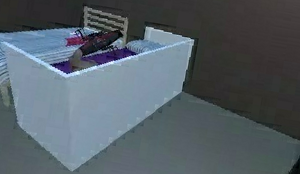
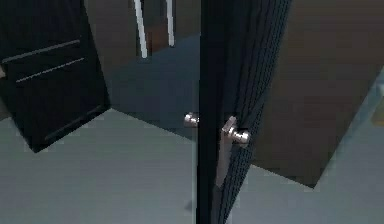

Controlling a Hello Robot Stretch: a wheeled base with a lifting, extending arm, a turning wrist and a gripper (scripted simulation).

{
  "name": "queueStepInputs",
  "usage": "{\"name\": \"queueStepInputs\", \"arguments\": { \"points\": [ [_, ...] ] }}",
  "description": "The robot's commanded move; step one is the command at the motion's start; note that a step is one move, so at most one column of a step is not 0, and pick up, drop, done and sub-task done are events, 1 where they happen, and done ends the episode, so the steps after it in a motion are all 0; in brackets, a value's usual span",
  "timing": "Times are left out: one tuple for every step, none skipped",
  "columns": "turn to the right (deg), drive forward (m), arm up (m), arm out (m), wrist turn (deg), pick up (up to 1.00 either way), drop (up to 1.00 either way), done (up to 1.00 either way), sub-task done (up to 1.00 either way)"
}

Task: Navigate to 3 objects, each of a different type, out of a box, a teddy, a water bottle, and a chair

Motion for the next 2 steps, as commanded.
{"name": "queueStepInputs", "arguments": {
  "points": [
    [0.0,0.85,0.00,0.00,0.0,0.00,0.00,0.00,0.00],
    [-39.0,0.00,0.00,0.00,0.0,0.00,0.00,0.00,0.00]
  ]
}}
